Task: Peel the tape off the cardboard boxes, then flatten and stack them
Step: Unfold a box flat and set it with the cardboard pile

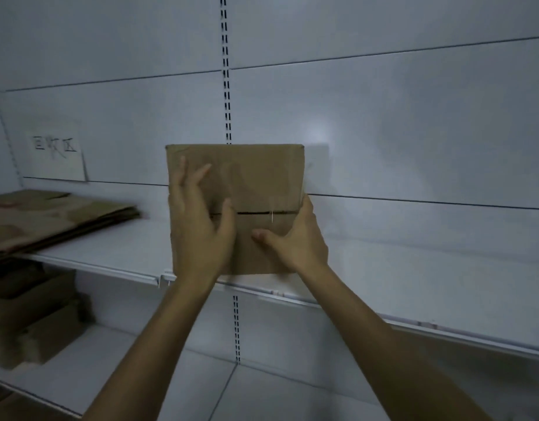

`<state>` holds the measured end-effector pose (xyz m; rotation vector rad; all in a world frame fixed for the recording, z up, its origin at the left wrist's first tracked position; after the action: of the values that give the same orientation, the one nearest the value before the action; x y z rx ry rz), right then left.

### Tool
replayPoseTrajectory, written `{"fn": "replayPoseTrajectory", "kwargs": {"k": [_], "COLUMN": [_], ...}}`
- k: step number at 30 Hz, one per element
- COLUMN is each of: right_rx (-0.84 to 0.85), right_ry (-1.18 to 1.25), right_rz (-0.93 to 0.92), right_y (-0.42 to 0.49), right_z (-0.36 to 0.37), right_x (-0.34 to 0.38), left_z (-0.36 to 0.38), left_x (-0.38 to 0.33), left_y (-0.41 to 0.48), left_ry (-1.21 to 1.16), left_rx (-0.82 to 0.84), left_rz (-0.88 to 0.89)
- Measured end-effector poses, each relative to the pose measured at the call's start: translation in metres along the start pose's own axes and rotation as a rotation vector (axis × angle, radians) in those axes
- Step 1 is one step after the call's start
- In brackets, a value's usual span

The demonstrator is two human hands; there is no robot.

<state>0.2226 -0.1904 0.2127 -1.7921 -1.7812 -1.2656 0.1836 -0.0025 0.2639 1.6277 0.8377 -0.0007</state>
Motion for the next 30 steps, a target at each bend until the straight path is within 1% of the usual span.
{"fn": "replayPoseTrajectory", "kwargs": {"k": [3, 6, 8, 10, 12, 13, 14, 15, 17, 19, 21, 22, 24, 25, 27, 29, 30], "right_rx": [-0.068, -0.044, -0.009, 0.041, 0.110, 0.141, 0.149, 0.124, 0.030, -0.046, -0.132, -0.163, -0.222, -0.258, -0.262, -0.223, -0.207], "right_ry": [0.039, 0.036, 0.007, 0.047, 0.060, 0.079, 0.149, 0.284, 0.672, 1.052, 1.310, 1.411, 1.510, 1.495, 1.431, 1.267, 1.205], "right_rz": [-0.096, -0.239, -0.299, -0.371, -0.391, -0.367, -0.331, -0.288, -0.141, 0.052, 0.131, 0.100, 0.093, 0.083, 0.066, 0.122, 0.130], "right_y": [-0.014, -0.034, -0.045, -0.054, -0.062, -0.065, -0.066, -0.065, -0.054, -0.048, -0.049, -0.052, -0.057, -0.061, -0.070, -0.077, -0.081], "right_z": [0.002, 0.004, 0.008, 0.011, 0.013, 0.012, 0.007, -0.003, -0.027, -0.044, -0.063, -0.073, -0.089, -0.097, -0.101, -0.086, -0.078], "right_x": [0.001, 0.013, 0.024, 0.027, 0.020, 0.014, 0.008, 0.003, -0.020, -0.051, -0.084, -0.092, -0.112, -0.117, -0.110, -0.102, -0.099], "left_z": [0.021, 0.046, 0.056, 0.054, 0.044, 0.037, 0.032, 0.029, 0.026, 0.021, 0.022, 0.025, 0.029, 0.030, 0.031, 0.034, 0.039], "left_x": [-0.010, -0.022, -0.030, -0.030, -0.015, -0.005, 0.004, 0.011, 0.017, 0.021, 0.025, 0.027, 0.029, 0.027, 0.011, -0.003, -0.007], "left_y": [0.002, 0.024, 0.040, 0.048, 0.051, 0.052, 0.053, 0.054, 0.058, 0.060, 0.060, 0.060, 0.062, 0.064, 0.065, 0.063, 0.060], "left_ry": [0.034, 0.090, 0.147, 0.089, -0.007, -0.052, -0.088, -0.107, -0.108, -0.110, -0.097, -0.083, -0.052, -0.026, 0.011, -0.012, -0.024], "left_rx": [0.118, 0.271, 0.329, 0.292, 0.212, 0.179, 0.167, 0.180, 0.219, 0.194, 0.181, 0.189, 0.182, 0.160, 0.048, -0.092, -0.124], "left_rz": [-0.030, -0.119, -0.187, -0.215, -0.222, -0.230, -0.233, -0.227, -0.208, -0.196, -0.169, -0.154, -0.139, -0.120, -0.013, 0.097, 0.126]}}
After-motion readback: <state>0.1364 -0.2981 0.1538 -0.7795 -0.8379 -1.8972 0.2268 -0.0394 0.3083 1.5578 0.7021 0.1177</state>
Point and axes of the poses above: each hand's wrist, its own y-axis towards the middle knuckle, its own z-axis out of the palm, x = y × z, the point moved 8 cm from there along y, towards the middle knuckle, and after that the axes turned 11 degrees about x, right-handed, at the moved point
